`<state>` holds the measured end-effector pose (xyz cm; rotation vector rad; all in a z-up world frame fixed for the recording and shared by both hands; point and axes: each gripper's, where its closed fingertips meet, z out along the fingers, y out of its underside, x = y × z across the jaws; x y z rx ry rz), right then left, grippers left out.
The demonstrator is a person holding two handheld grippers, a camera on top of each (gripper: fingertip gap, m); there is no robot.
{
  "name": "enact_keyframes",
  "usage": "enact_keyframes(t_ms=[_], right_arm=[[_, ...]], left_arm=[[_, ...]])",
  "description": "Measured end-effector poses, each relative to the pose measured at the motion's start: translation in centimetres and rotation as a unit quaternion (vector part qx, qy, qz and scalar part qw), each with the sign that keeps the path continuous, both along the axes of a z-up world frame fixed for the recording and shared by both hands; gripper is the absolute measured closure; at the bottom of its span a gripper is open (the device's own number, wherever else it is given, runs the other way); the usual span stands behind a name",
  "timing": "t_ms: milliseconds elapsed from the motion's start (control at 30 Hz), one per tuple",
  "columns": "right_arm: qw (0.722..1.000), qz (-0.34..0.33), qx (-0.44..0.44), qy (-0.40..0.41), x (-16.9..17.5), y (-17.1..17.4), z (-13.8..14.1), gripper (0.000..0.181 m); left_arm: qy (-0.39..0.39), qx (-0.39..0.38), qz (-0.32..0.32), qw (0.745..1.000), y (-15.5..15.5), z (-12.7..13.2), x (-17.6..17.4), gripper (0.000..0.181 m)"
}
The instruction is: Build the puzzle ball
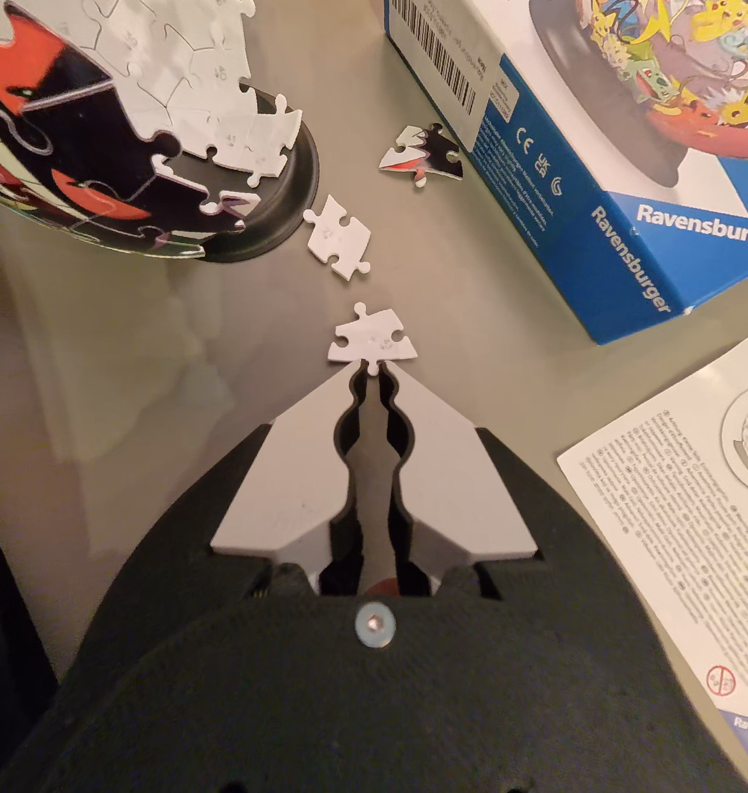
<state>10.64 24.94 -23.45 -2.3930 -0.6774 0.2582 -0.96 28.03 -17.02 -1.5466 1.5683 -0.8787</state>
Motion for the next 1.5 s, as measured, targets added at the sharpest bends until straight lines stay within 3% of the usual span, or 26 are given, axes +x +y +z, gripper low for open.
enact_keyframes(t_ms=[233, 467, 567, 767, 1133, 1500], right_arm=[[0.993, 0.093, 0.028, 0.061, -1.2, 1.7, 2.5, 0.177], [0.955, 0.265, -0.015, 0.134, -4.8, 3.6, 3.6, 0.177], [0.946, 0.299, -0.032, 0.124, -6.2, 4.0, 3.2, 0.178], [0.936, 0.329, -0.078, 0.101, -7.7, 3.7, 1.8, 0.178], [0.927, 0.346, -0.099, 0.107, -7.5, 4.4, 2.8, 0.177], [0.891, 0.4, -0.208, 0.062, -8.5, 3.0, 2.2, 0.177]], left_arm=[[0.001, 0.0, -0.002, 1.0, 0.0, 0.0, 0.0, 0.059], [0.004, 0.003, -0.002, 1.0, 0.0, 0.0, -0.1, 0.059], [0.004, 0.003, -0.003, 1.0, 0.0, 0.0, -0.1, 0.059], [0.003, 0.001, -0.006, 1.0, -0.1, -0.1, -0.2, 0.059], [0.005, 0.002, -0.01, 1.0, -0.3, -0.1, -0.5, 0.059], [0.011, 0.011, -0.011, 1.0, -0.4, -0.1, -0.6, 0.059]])
